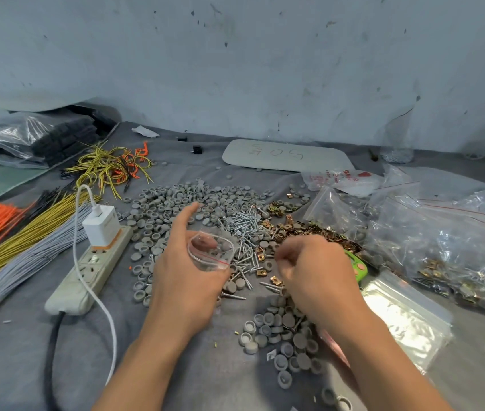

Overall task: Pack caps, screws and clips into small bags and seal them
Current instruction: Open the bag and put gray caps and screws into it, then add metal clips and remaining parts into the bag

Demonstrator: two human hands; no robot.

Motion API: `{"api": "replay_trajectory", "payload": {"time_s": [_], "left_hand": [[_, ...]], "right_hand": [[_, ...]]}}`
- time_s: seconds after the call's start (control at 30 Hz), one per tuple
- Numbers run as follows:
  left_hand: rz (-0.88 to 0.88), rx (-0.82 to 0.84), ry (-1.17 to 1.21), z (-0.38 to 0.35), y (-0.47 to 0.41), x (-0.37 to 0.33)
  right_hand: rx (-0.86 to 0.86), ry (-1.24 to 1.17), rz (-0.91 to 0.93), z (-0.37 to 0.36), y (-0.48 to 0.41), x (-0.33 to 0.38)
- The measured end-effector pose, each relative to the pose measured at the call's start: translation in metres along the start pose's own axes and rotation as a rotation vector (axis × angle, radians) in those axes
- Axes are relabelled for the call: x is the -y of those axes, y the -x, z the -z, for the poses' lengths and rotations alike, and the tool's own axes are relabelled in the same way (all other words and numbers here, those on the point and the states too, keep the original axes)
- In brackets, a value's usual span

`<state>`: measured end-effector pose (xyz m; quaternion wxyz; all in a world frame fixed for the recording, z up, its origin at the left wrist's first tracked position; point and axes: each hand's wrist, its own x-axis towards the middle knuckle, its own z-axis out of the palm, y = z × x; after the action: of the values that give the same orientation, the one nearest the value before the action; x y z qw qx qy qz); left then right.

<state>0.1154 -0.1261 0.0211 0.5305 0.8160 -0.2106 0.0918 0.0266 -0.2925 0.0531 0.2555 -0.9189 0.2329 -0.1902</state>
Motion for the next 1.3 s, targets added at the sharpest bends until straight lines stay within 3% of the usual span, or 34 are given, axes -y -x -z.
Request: {"api": "replay_trajectory", "payload": {"time_s": [0.07,0.17,0.43,0.5,0.6,0.7,0.83,0.97,1.07,1.17,1.3], "left_hand": [[-0.008,-0.031,0.016,0.001,-0.001,0.001],[-0.011,-0.038,0.015,0.000,-0.001,0.001],[-0.015,0.002,-0.001,0.000,-0.001,0.001],[-0.006,0.002,-0.016,0.002,0.000,0.000],[0.008,0.025,-0.054,0.003,0.001,-0.001],[0.005,0.082,-0.113,0.000,0.002,-0.004],[-0.034,0.138,-0.116,-0.003,0.005,-0.006],[-0.022,0.093,-0.033,-0.001,0.002,-0.003],[-0.031,0.072,-0.003,0.001,0.002,-0.003],[-0.030,0.054,-0.005,0.003,0.001,-0.001],[-0.025,0.048,-0.031,0.003,0.001,0.001]], "right_hand": [[0.144,0.174,-0.012,-0.006,0.002,-0.001],[0.216,0.386,0.054,-0.017,0.005,0.006],[0.298,0.448,0.061,-0.026,0.002,0.015],[0.180,0.288,0.053,-0.027,0.002,0.015],[-0.043,-0.232,0.023,-0.026,0.001,0.018],[-0.073,-0.574,0.130,-0.021,0.001,0.028],[-0.014,-0.631,0.167,-0.025,0.005,0.039],[0.039,-0.611,0.043,-0.032,0.005,0.041],[-0.011,-0.681,-0.020,-0.023,0.000,0.031],[-0.016,-0.346,-0.092,-0.011,-0.003,0.017],[0.210,0.307,-0.001,-0.014,-0.001,0.005]]}}
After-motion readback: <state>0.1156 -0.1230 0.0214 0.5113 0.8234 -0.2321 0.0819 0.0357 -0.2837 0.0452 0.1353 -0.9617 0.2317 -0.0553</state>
